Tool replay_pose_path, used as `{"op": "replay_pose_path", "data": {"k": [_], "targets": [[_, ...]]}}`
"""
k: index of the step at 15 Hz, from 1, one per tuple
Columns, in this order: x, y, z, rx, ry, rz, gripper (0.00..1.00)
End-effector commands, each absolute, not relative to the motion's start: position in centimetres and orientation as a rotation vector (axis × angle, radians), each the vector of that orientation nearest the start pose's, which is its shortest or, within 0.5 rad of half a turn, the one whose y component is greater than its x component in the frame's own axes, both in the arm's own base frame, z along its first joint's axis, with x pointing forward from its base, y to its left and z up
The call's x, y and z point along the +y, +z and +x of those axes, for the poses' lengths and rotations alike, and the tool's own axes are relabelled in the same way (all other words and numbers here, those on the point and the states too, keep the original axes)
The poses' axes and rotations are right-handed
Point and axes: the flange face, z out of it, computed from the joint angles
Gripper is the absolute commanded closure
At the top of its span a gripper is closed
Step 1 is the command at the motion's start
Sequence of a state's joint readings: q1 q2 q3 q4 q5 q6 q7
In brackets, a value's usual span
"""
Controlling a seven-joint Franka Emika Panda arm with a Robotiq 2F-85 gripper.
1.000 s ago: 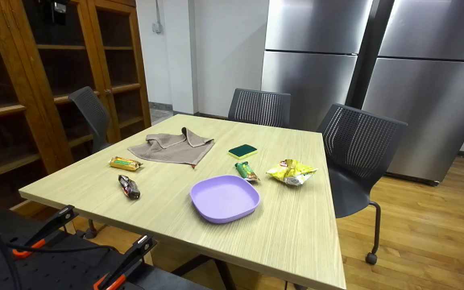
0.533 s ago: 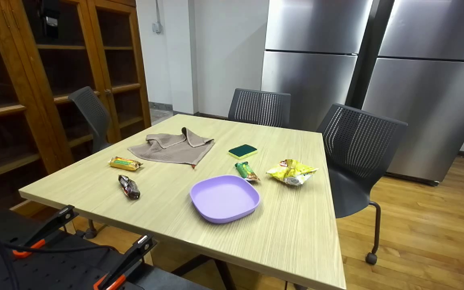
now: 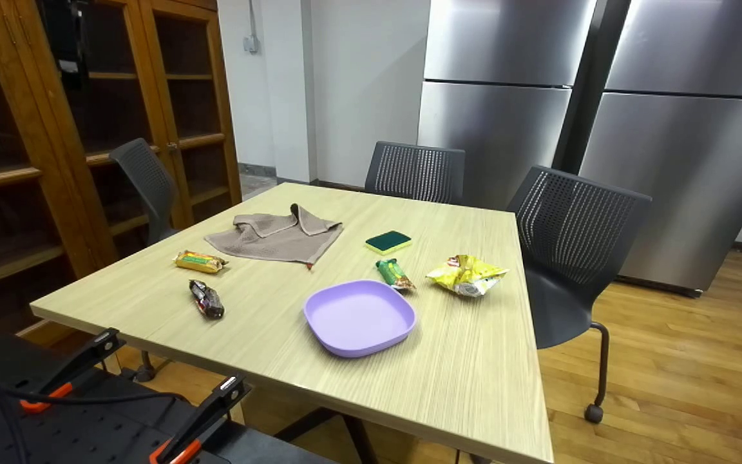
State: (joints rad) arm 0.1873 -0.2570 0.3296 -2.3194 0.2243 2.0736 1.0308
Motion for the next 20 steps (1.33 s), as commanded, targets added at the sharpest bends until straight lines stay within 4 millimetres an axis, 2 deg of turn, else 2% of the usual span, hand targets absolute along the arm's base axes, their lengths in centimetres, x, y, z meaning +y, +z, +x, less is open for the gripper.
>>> {"op": "replay_pose_path", "data": {"k": [1,12,20], "targets": [[24.8,42.4,38.8,1.098,0.039,-2.829,0.0],[24.1,37.4,40.0,1.391,0.004,-2.73,0.0],[23.8,31.9,42.0,1.519,0.031,-2.75,0.0]]}}
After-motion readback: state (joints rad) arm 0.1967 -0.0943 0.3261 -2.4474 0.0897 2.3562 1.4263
